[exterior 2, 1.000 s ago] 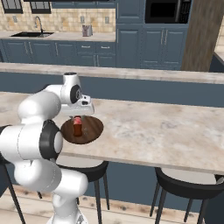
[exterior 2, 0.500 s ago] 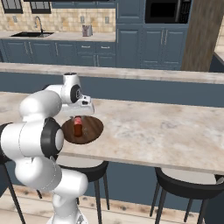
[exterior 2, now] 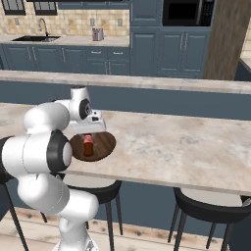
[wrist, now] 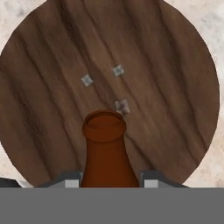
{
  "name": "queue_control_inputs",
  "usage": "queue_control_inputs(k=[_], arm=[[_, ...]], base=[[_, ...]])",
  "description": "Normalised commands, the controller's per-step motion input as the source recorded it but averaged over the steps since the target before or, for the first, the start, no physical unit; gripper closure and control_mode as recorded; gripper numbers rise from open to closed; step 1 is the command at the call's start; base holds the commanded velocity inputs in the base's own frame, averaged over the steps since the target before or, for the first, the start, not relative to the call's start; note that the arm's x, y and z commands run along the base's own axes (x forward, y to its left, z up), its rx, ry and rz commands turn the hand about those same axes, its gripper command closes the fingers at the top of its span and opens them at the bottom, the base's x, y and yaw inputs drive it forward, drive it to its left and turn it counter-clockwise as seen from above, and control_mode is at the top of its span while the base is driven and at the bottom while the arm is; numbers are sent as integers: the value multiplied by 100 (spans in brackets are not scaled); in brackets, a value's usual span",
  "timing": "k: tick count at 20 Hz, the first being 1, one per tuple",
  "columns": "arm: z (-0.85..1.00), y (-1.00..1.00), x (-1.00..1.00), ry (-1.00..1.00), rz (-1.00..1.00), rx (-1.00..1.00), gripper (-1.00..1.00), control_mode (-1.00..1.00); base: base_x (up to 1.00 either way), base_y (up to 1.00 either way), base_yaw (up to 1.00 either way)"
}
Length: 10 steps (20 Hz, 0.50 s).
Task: Open the fridge, grab two sodas, and place both sodas inside the bowl with ice on the dining counter.
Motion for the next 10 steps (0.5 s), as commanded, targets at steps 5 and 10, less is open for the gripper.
queue_control_inputs(k=[5, 10], arm=[[-13, 0, 18, 0, 0, 0, 100, -100], [-13, 0, 29, 0, 0, 0, 100, -100]], base=[[0, 0, 0], [0, 0, 0]])
